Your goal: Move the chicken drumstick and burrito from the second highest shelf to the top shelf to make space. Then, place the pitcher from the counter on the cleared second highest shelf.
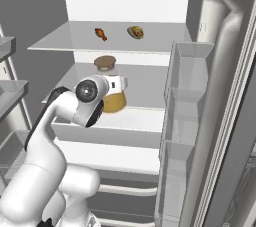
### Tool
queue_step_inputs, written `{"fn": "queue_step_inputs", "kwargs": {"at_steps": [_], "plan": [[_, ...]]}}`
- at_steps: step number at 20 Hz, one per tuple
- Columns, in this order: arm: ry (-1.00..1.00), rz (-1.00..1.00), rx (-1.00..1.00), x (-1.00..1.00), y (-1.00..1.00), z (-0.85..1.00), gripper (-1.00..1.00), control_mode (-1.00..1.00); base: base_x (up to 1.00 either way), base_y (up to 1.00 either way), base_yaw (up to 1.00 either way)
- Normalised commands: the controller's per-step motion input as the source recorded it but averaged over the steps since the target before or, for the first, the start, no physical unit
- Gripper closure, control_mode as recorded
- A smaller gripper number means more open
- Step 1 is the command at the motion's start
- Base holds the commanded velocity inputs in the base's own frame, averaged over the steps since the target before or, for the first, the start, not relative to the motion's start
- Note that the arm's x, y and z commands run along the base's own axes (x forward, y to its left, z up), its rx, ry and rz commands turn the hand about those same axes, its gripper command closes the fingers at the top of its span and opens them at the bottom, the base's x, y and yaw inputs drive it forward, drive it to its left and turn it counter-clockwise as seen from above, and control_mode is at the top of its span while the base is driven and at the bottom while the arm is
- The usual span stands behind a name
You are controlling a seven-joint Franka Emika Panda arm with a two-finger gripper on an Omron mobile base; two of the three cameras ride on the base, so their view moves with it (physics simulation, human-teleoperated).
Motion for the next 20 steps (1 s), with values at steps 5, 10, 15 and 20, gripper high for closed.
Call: {"fn": "queue_step_inputs", "kwargs": {"at_steps": [5,10,15,20], "plan": [[0.0,0.0,0.0,0.52,0.0,-0.06,1.0,-1.0,0.0,0.0,0.0],[0.0,0.0,0.0,0.57,0.0,-0.17,1.0,-1.0,0.0,0.0,0.0],[0.0,0.0,0.0,0.5,0.0,-0.33,1.0,-1.0,0.0,0.0,0.0],[-0.03,0.0,0.0,0.44,0.0,-0.4,1.0,-1.0,0.0,0.0,0.0]]}}
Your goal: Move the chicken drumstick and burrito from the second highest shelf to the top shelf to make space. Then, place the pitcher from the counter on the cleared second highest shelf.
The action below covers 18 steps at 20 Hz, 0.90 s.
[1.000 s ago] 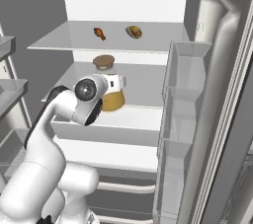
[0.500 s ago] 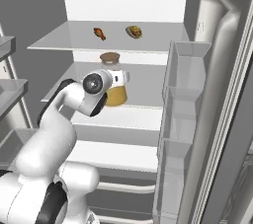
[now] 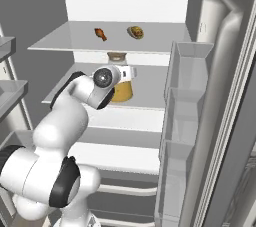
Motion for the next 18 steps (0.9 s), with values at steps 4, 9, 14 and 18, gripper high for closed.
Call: {"fn": "queue_step_inputs", "kwargs": {"at_steps": [4,9,14,18], "plan": [[-0.03,0.0,0.0,0.48,0.0,-0.37,1.0,-1.0,0.0,0.0,0.0],[-0.03,0.0,0.0,0.48,0.0,-0.34,-1.0,-1.0,0.0,0.0,0.0],[-0.01,0.0,0.0,0.11,0.16,-0.24,-1.0,-1.0,0.0,0.0,0.0],[0.0,0.0,-0.02,-0.25,0.27,-0.02,-1.0,-1.0,0.0,0.0,0.0]]}}
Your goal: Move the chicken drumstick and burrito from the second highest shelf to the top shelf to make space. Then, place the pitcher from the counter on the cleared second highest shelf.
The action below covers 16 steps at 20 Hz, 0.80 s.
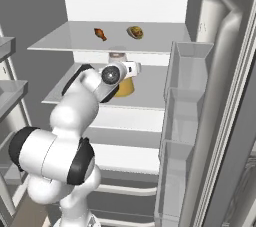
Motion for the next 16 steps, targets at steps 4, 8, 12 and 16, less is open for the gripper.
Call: {"fn": "queue_step_inputs", "kwargs": {"at_steps": [4,8,12,16], "plan": [[0.05,-0.02,-0.01,-0.61,0.07,0.0,-1.0,-1.0,0.0,0.0,0.0],[0.08,-0.07,0.0,-0.64,-0.04,0.08,-1.0,-1.0,0.0,0.0,0.0],[0.08,-0.07,0.0,-0.67,-0.05,0.18,-1.0,-1.0,0.0,0.0,0.0],[0.17,-0.05,0.0,-0.99,0.0,0.37,-1.0,-1.0,0.0,0.0,0.0]]}}
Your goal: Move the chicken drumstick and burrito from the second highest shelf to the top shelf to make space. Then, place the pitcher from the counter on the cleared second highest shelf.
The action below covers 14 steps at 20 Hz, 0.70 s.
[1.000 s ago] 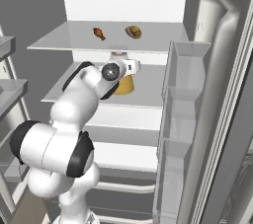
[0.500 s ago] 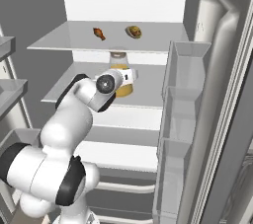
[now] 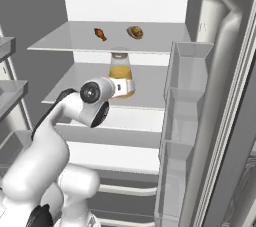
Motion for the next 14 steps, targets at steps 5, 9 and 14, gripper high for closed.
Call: {"fn": "queue_step_inputs", "kwargs": {"at_steps": [5,9,14], "plan": [[0.29,-0.07,0.0,-0.95,0.0,0.6,-1.0,-1.0,0.0,0.0,0.0],[0.11,0.0,-0.01,-0.98,-0.01,0.24,-1.0,-1.0,0.0,0.0,0.0],[0.0,0.03,-0.02,-0.88,0.02,-0.01,-1.0,-1.0,0.0,0.0,0.0]]}}
